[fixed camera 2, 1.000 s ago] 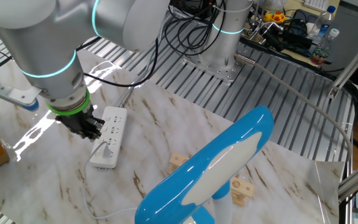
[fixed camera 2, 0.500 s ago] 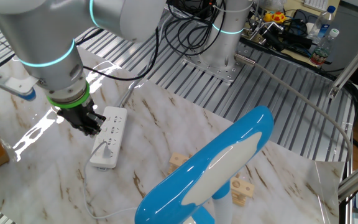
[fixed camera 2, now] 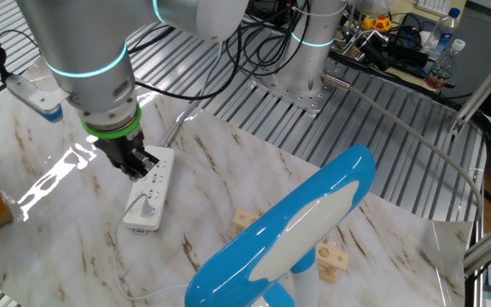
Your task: Plug in the power cord of the desk lamp, turn on the socket, and light up the desk lamp
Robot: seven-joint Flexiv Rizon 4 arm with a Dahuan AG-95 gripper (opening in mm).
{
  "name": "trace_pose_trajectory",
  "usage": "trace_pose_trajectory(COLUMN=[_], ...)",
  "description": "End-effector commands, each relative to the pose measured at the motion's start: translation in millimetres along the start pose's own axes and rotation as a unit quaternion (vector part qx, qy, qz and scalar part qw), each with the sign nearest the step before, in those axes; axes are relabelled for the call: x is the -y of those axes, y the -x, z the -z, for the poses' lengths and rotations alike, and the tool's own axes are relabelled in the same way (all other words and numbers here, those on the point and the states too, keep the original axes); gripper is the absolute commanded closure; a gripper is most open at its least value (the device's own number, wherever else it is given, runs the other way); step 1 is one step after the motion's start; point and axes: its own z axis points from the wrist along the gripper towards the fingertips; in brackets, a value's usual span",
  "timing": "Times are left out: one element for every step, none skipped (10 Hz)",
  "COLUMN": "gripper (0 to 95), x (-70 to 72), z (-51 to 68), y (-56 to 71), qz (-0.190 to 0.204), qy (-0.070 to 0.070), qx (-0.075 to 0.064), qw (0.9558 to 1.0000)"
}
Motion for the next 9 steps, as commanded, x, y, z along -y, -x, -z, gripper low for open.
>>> trace_pose_trajectory(gripper=[95.0,95.0,95.0,95.0,95.0,95.0,95.0,95.0,95.0], x=[-1.6,-1.5,-1.3,-1.3,-1.3,-1.3,-1.3,-1.3,-1.3], z=[2.6,2.9,3.2,3.2,3.2,3.2,3.2,3.2,3.2], y=[2.4,2.3,2.1,2.1,2.1,2.1,2.1,2.1,2.1], qz=[-0.042,-0.041,-0.060,-0.060,-0.072,-0.062,-0.061,-0.057,-0.052], qy=[0.000,-0.005,-0.026,-0.031,-0.027,-0.050,-0.066,-0.064,-0.053], qx=[0.000,0.002,0.004,0.003,-0.012,-0.014,-0.009,-0.011,-0.012], qw=[0.9991,0.9991,0.9978,0.9977,0.9969,0.9967,0.9959,0.9962,0.9972])
